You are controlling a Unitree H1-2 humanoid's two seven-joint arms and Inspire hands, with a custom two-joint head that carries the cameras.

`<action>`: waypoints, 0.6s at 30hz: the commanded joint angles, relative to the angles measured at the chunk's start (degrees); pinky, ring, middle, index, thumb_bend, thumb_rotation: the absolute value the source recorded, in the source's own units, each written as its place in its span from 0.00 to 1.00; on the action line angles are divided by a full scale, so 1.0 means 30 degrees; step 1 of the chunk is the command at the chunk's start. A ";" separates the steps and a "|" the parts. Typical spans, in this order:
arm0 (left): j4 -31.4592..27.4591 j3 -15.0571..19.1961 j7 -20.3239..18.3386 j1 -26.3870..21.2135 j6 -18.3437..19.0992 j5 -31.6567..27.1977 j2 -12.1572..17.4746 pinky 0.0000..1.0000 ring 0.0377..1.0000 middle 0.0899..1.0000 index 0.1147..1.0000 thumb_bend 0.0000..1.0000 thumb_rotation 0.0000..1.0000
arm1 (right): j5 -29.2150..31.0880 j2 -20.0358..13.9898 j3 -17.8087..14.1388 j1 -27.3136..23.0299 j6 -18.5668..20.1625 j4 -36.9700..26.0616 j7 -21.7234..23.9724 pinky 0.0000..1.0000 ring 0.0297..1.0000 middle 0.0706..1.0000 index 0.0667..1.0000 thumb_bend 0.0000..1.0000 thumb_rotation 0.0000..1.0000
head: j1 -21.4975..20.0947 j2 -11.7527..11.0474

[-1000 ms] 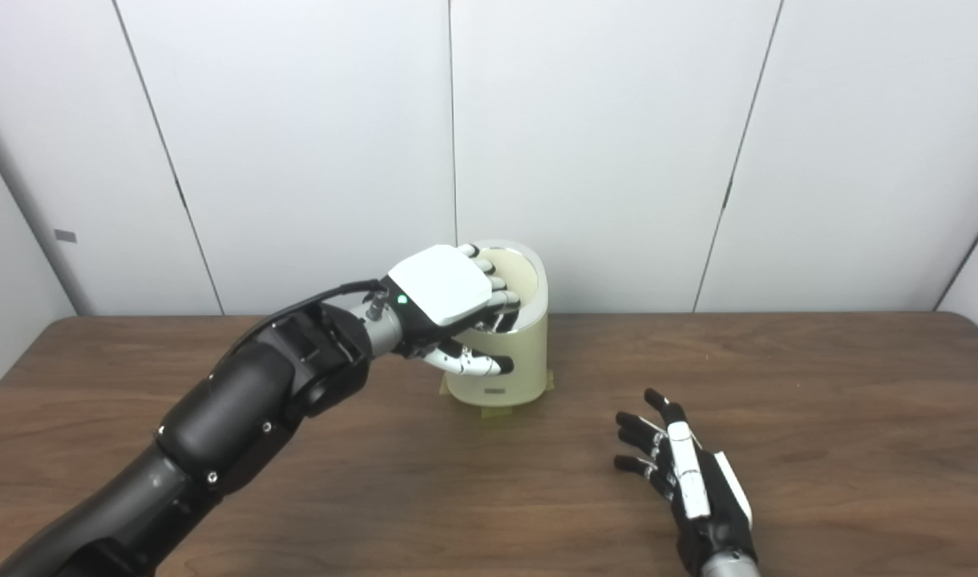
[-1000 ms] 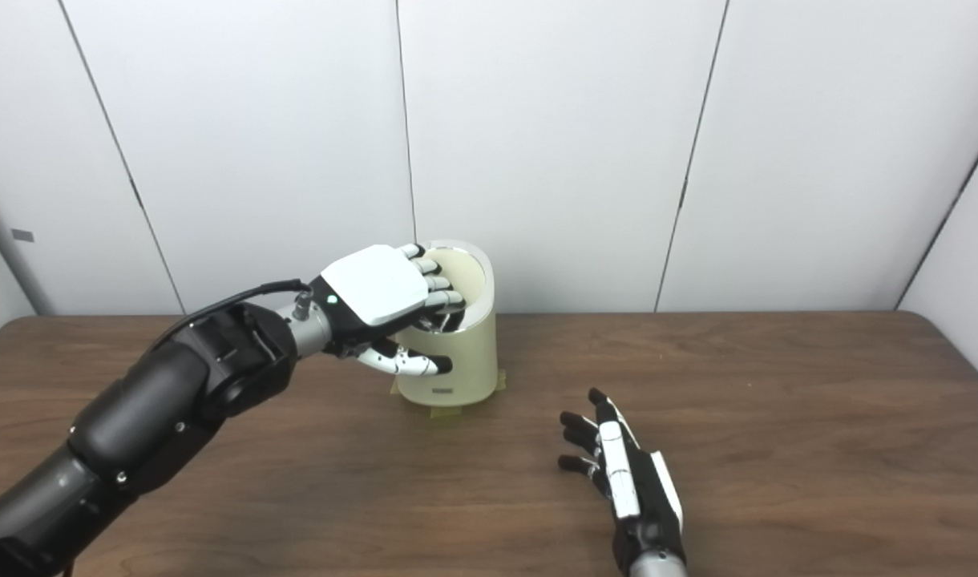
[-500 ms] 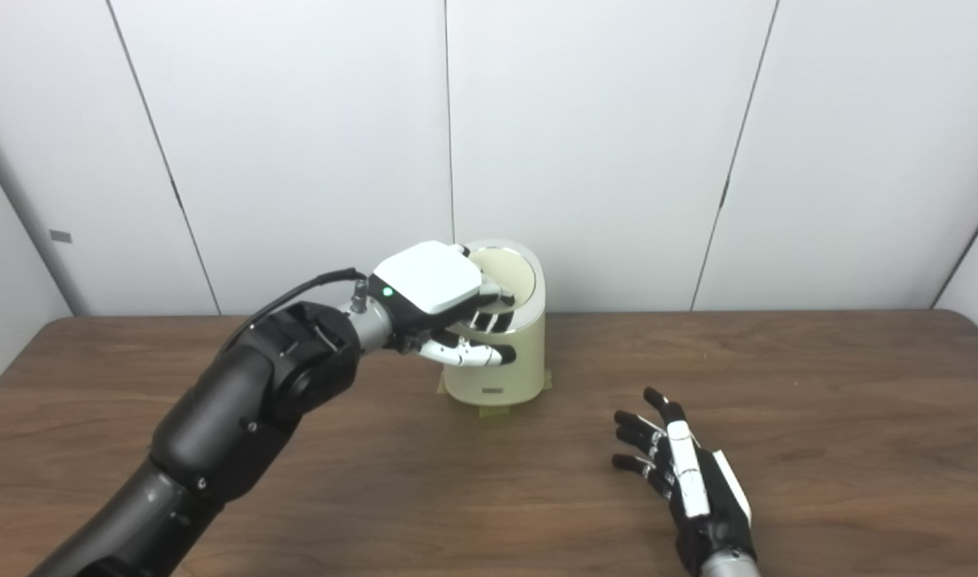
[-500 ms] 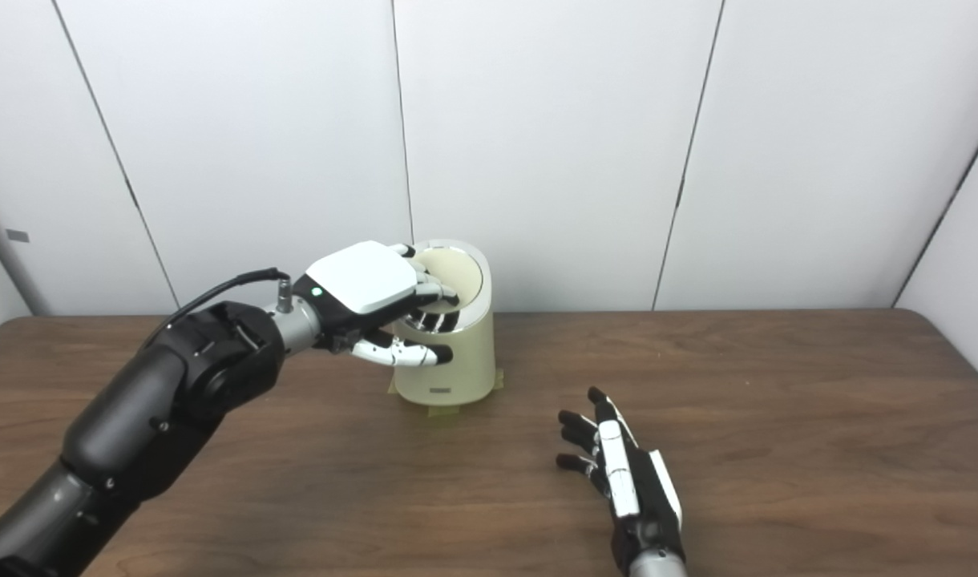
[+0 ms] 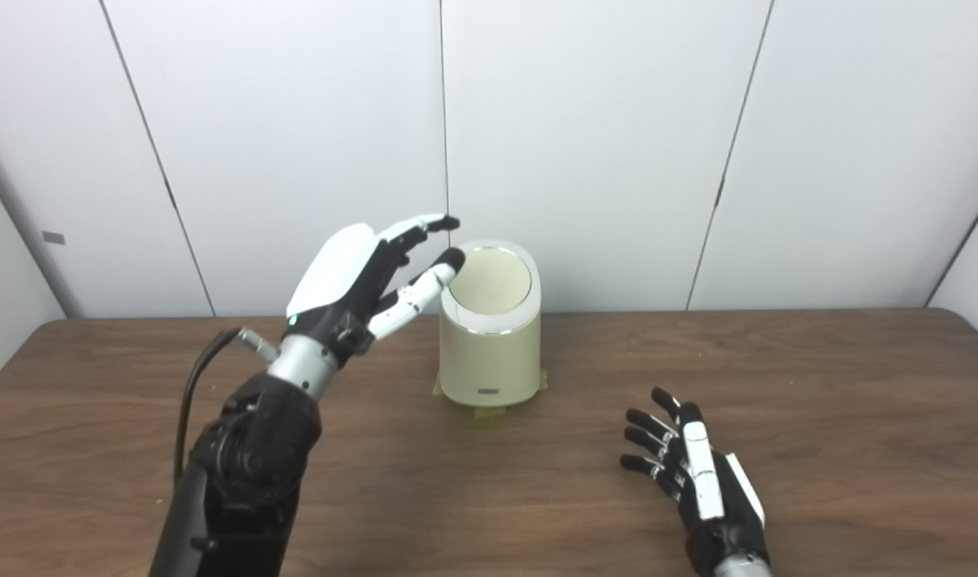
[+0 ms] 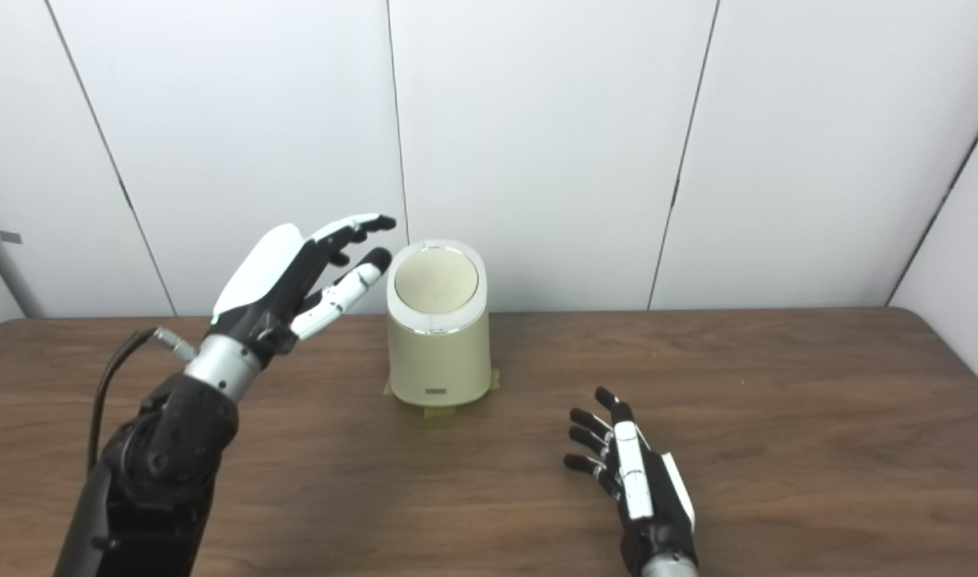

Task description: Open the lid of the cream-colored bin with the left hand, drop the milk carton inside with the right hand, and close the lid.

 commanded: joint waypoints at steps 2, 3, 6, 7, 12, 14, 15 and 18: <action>-0.1018 0.1019 0.0815 0.0650 0.0635 -0.1731 -0.0299 0.83 0.87 0.85 0.85 0.42 1.00 | 0.0254 0.0073 -0.0176 -0.0380 -0.0298 -0.1053 0.0058 0.67 0.78 0.79 0.85 0.59 1.00 | 0.0098 0.0128; -0.1114 0.1369 0.1039 0.1187 0.0682 -0.2317 -0.0406 0.82 0.87 0.85 0.84 0.40 1.00 | 0.0295 0.0103 -0.0234 -0.0336 -0.0478 -0.1138 0.0001 0.66 0.78 0.78 0.84 0.58 1.00 | 0.0115 0.0164; -0.1398 0.2377 0.1241 0.2805 0.1166 -0.4411 -0.0798 0.85 0.88 0.86 0.86 0.38 1.00 | -0.0041 -0.0108 -0.0167 -0.0217 -0.1776 -0.1024 0.0045 0.68 0.78 0.78 0.83 0.59 1.00 | 0.0118 0.0283; -0.1480 0.2574 0.1247 0.3397 0.1290 -0.5090 -0.0885 0.87 0.89 0.88 0.88 0.39 1.00 | -0.0179 -0.0288 -0.0077 -0.0184 -0.2408 -0.0868 0.0190 0.70 0.79 0.79 0.84 0.60 1.00 | 0.0082 0.0370; -0.1321 0.3094 0.2211 0.5839 0.0544 -0.7666 -0.1892 0.90 0.92 0.91 0.91 0.34 1.00 | -0.0029 -0.0846 0.0106 -0.0155 -0.3815 -0.0363 0.0801 0.82 0.88 0.85 0.89 0.66 1.00 | 0.0143 0.0557; -0.1221 0.3128 0.2482 0.6385 0.0418 -0.8477 -0.2173 0.92 0.93 0.93 0.93 0.33 1.00 | -0.0027 -0.0883 0.0098 -0.0183 -0.4076 -0.0203 0.0804 0.85 0.91 0.88 0.91 0.66 1.00 | 0.0165 0.0541; -0.1204 0.3098 0.2584 0.6496 0.0391 -0.8701 -0.2197 0.93 0.94 0.94 0.94 0.34 1.00 | -0.0022 -0.0891 0.0099 -0.0191 -0.4149 -0.0158 0.0797 0.86 0.91 0.89 0.91 0.65 1.00 | 0.0165 0.0541; -0.1062 0.3082 0.2869 0.7445 0.0248 -0.9805 -0.2690 0.97 0.97 0.97 0.98 0.36 1.00 | 0.0062 -0.0977 -0.0032 -0.0195 -0.4401 0.0132 0.0789 0.92 0.96 0.94 0.93 0.66 1.00 | 0.0308 0.0433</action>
